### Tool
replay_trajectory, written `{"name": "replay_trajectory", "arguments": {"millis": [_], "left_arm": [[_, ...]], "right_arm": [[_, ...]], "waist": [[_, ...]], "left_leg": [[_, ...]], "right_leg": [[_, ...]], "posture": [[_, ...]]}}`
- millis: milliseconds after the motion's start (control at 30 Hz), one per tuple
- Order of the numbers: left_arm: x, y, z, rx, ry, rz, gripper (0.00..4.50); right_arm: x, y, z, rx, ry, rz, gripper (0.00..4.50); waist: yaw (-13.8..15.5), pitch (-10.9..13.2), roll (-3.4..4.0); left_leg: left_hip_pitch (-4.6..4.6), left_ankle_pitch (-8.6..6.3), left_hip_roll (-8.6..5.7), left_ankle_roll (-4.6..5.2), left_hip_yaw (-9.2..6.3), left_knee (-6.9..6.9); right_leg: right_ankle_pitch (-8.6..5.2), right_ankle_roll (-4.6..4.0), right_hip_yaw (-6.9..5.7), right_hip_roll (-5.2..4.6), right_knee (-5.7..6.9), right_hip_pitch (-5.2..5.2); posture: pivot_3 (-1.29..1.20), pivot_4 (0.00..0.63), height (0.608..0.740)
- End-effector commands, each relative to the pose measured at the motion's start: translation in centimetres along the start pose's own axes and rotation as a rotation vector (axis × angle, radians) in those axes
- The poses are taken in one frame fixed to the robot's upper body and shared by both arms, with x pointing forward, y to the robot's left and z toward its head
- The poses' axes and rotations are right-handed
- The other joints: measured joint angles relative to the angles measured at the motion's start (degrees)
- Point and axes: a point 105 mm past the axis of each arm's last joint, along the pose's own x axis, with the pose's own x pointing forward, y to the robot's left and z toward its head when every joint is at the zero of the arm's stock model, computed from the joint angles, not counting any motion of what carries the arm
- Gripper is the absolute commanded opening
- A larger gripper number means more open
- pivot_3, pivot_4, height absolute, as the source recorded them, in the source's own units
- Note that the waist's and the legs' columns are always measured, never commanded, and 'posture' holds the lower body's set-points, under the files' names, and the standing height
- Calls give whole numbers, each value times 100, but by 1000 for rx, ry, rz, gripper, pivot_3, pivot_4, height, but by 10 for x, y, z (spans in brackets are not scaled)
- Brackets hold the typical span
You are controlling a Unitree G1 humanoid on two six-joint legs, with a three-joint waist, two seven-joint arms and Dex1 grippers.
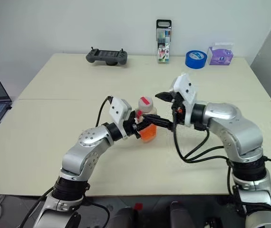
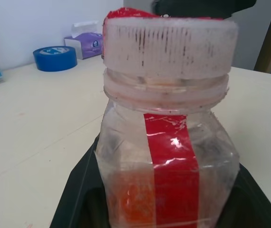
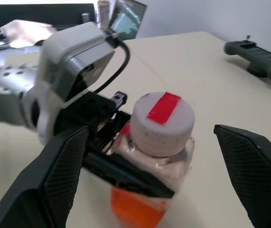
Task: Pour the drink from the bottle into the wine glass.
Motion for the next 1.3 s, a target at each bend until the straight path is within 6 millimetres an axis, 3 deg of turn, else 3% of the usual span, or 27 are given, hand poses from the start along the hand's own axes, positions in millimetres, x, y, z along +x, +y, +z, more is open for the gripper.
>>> {"name": "replay_trajectory", "arguments": {"millis": [33, 333, 800, 1067, 1300], "left_arm": [[2, -3, 18, 39, -65, -17, 1725], [2, -2, 16, 46, -59, -21, 1725], [2, -1, 15, 42, -61, 0, 1725], [3, 0, 16, 41, -64, 3, 1725], [3, 0, 15, 41, -62, -4, 1725]], "right_arm": [[-2, -5, 13, 5, -59, -106, 4500], [21, -4, 25, 108, -160, -214, 4500], [44, -5, 24, 55, -127, -277, 4500], [40, -13, 14, 86, -103, -334, 4500], [25, -23, 8, 82, -81, -375, 4500]], "waist": [[0, 0, 0], [-8, 0, 1], [-11, 0, 1], [-12, 0, 1], [-12, 0, 1]], "left_leg": [[-1, 0, -1, 0, 1, 0], [0, 0, -1, 0, 3, -2], [1, 0, -2, 1, 5, -2], [1, 0, -2, 1, 7, -2], [0, 0, -2, 1, 4, -2]], "right_leg": [[0, 0, 0, 0, 0, 0], [0, 0, -1, 0, 1, -2], [0, 0, -2, 0, 1, -2], [0, 0, -2, 0, 0, -2], [0, 0, -2, 0, 0, -2]], "posture": [[0, 150, 740], [0, 150, 740], [0, 150, 740], [0, 150, 740], [0, 150, 740]]}}
